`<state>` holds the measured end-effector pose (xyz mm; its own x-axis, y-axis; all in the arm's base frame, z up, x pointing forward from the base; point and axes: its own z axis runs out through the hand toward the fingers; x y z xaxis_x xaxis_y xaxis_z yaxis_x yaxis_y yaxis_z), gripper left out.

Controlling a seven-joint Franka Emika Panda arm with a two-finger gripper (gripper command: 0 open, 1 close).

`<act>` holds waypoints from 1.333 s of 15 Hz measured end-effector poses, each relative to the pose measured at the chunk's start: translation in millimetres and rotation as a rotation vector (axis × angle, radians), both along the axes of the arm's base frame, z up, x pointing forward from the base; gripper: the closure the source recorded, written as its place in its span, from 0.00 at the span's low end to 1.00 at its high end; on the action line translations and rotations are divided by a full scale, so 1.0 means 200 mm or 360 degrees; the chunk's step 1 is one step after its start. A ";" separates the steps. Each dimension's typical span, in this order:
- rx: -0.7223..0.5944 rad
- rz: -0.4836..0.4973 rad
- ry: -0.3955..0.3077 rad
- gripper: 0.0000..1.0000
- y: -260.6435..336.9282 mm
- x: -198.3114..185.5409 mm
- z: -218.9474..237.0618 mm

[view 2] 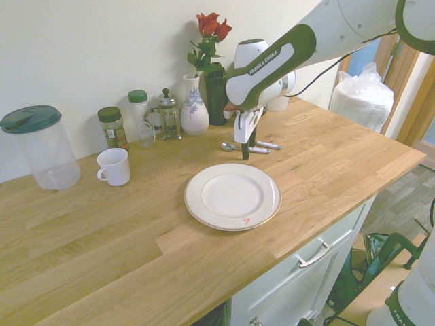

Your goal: Put the spoon into the plate

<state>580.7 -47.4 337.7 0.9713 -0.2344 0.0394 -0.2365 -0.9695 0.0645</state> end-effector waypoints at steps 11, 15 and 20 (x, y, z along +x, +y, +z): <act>-0.0012 -0.0088 0.0007 1.00 -0.01 -0.01 0.00; 0.0056 -0.0242 0.0034 1.00 -0.01 -0.04 0.09; 0.0083 -0.0608 -0.0087 1.00 0.05 -0.15 0.61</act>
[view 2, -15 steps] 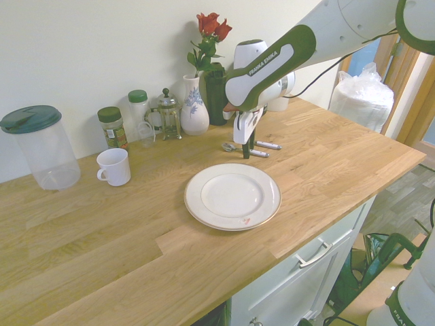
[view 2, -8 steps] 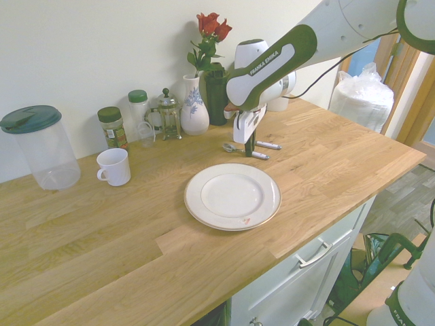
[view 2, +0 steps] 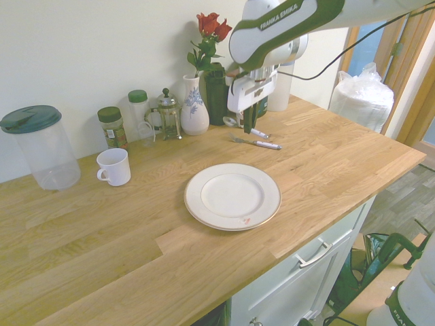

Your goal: Put the spoon into the plate

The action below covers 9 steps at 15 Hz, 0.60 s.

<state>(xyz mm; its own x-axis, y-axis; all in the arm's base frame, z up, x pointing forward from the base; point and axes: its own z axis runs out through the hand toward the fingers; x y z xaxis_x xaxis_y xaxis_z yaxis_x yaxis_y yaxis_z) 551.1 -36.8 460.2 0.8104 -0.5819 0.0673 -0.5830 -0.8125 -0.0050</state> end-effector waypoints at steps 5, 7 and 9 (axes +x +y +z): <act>0.0022 -0.0486 0.0063 1.00 0.43 -0.41 0.00; 0.0059 -0.0660 0.0044 1.00 0.69 -0.59 -0.09; 0.0095 -0.0747 -0.0010 1.00 0.89 -0.67 -0.15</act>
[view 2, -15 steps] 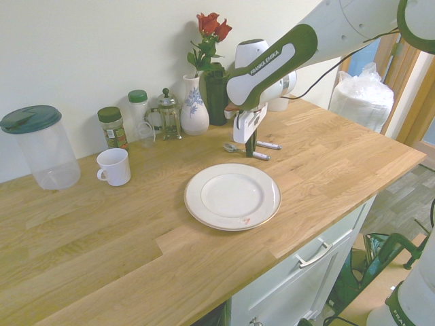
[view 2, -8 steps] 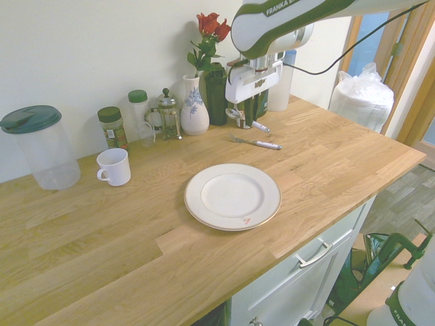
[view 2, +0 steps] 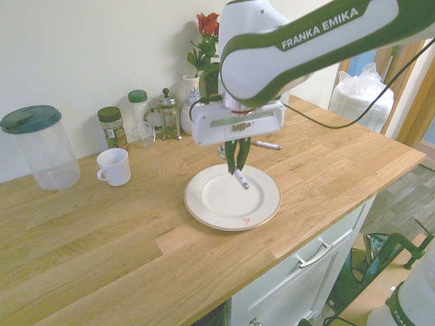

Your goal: Put the spoon into the plate

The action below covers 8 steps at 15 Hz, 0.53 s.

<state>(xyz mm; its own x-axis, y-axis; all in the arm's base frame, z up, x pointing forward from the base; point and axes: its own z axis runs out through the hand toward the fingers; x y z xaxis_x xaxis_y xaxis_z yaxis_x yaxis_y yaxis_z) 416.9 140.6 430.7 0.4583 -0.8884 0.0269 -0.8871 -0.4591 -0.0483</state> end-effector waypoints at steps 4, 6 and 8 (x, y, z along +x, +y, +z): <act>0.0011 -0.0148 -0.0045 1.00 0.12 0.01 -0.14; 0.0013 -0.0208 -0.0040 1.00 0.13 0.03 -0.23; 0.0021 -0.0253 -0.0021 1.00 0.11 0.06 -0.30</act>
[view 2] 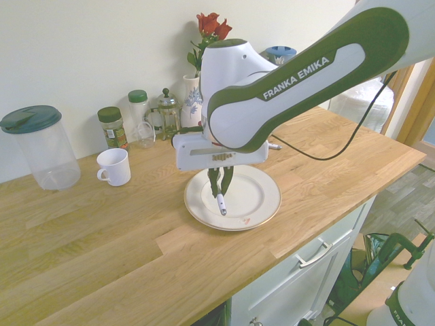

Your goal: Put the spoon into the plate

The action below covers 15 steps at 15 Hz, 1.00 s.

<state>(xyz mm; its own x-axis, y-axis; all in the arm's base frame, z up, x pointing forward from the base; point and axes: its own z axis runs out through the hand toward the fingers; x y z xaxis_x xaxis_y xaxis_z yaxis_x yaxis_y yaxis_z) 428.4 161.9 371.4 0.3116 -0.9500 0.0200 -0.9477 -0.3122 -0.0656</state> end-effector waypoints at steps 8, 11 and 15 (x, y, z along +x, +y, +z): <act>-0.0010 -0.0041 0.0053 1.00 -0.07 0.11 -0.13; -0.0003 -0.0056 0.0061 0.00 -0.06 0.15 -0.15; -0.0008 -0.0073 0.0058 0.00 -0.07 0.17 -0.14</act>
